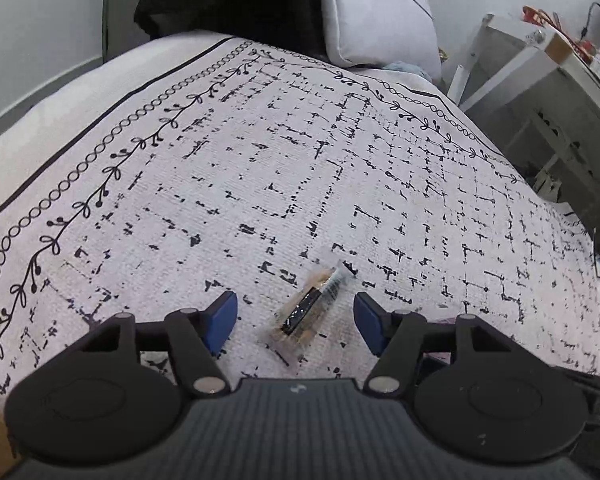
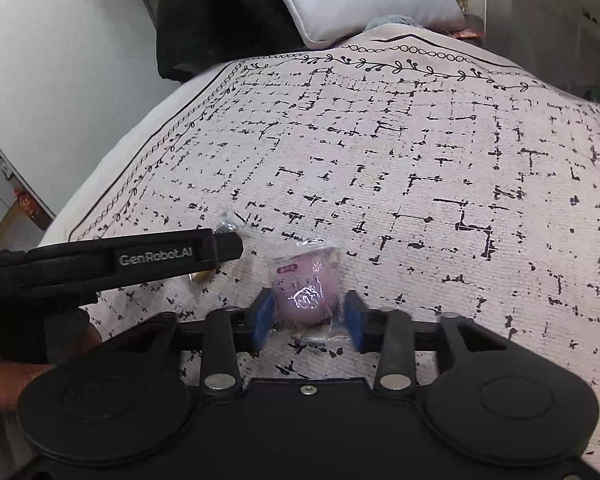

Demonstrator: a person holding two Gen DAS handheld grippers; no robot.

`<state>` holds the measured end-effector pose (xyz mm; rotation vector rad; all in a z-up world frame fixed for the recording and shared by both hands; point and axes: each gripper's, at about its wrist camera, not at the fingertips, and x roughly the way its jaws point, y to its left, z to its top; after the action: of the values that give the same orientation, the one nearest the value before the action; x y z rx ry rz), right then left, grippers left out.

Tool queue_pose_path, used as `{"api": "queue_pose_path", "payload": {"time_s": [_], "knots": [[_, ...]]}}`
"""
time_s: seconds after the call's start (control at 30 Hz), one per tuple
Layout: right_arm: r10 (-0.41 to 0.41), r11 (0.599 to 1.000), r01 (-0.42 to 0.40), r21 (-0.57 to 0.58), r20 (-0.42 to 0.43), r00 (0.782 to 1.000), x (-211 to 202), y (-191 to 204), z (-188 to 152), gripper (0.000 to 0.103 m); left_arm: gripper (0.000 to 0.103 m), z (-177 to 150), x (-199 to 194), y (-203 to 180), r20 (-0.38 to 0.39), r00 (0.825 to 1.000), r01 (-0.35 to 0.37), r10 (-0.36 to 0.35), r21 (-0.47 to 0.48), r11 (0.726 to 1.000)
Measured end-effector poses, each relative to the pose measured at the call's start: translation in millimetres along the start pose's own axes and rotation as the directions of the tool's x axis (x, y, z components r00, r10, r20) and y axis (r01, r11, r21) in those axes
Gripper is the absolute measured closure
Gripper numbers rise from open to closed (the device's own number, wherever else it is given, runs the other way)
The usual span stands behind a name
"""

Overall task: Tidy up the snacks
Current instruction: 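Grasp the clear wrapped snack with the left gripper while the right grasps the purple candy, then carry both held snacks over the cardboard box with both grippers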

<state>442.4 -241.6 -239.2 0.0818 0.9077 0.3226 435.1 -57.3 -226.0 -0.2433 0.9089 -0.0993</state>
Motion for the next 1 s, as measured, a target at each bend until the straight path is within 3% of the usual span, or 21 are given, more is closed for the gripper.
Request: {"api": "queue_pose_path", "payload": {"time_s": [0.1,0.17,0.23,0.27,0.3,0.37,0.43,0.73,1.0], "knots": [[-0.014,1.0,0.014,-0.027,0.005,1.0,5,6,0,0.04,0.046,-4,0,-1,0.02,1.0,-0.017,0.017,0.008,1.0],[-0.029,0.998,0.03,-0.052,0.014,0.999,9,10,0,0.04,0.058,-5,0,-3,0.027,0.998,-0.05,0.049,0.028,0.998],[-0.04,0.997,0.042,-0.07,0.02,0.999,11,13,0,0.04,0.081,-5,-1,-2,0.025,0.999,-0.044,0.043,0.024,0.999],[-0.038,0.996,0.04,-0.078,0.024,0.999,12,15,0,0.04,0.083,-5,-2,0,0.019,0.999,-0.031,0.03,0.013,0.999],[-0.039,0.996,0.04,-0.083,0.022,0.999,13,15,0,0.043,0.084,-4,-3,1,0.015,1.0,-0.018,0.018,0.001,1.0],[-0.047,0.994,0.049,-0.096,0.016,0.999,13,17,1,0.061,0.085,-3,-6,1,0.015,1.0,-0.013,0.013,-0.014,1.0],[-0.03,0.996,0.03,-0.085,0.003,1.0,10,15,2,0.066,0.085,-3,-12,0,0.025,1.0,-0.017,0.017,-0.03,0.999],[-0.002,0.999,0.005,-0.043,0.051,0.999,-23,25,7,0.07,0.085,0,-65,3,0.073,0.997,-0.021,0.028,-0.099,0.995],[0.039,0.993,-0.03,-0.117,0.072,0.997,-61,63,-6,0.07,0.085,-1,-135,8,0.099,0.995,-0.009,0.028,-0.182,0.983]]}}
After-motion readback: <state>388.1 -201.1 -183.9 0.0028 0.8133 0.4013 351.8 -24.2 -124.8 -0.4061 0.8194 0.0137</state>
